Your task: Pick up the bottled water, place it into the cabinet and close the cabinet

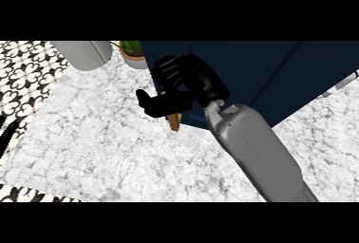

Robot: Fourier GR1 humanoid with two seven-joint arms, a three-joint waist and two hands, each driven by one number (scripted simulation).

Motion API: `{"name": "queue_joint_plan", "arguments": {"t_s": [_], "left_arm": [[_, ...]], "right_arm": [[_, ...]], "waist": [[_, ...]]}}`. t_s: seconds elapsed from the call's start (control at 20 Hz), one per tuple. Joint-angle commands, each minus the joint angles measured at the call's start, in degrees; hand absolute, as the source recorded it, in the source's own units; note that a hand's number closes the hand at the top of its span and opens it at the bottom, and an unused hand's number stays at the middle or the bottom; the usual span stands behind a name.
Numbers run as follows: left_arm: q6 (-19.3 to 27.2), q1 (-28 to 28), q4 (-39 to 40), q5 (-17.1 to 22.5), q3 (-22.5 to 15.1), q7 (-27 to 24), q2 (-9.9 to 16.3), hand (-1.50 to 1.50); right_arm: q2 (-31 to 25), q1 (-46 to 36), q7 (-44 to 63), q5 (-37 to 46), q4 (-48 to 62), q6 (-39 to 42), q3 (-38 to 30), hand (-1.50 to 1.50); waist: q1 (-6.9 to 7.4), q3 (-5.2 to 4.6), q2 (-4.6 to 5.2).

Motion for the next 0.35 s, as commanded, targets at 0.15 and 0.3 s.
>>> {"name": "queue_joint_plan", "arguments": {"t_s": [0.15,0.3], "left_arm": [[-0.6,0.3,-0.3,0.6,0.6,-0.1,-0.1,-1.50],[-0.6,0.8,-0.1,0.9,1.4,-0.2,0.0,-1.50]], "right_arm": [[0.0,-9.2,-5.9,-1.4,9.6,-10.1,-7.5,-1.50],[0.0,-10.9,-5.8,-3.2,11.3,-11.1,-6.7,-1.50]], "waist": [[0.29,-0.50,1.21],[0.10,-0.52,0.91]]}}
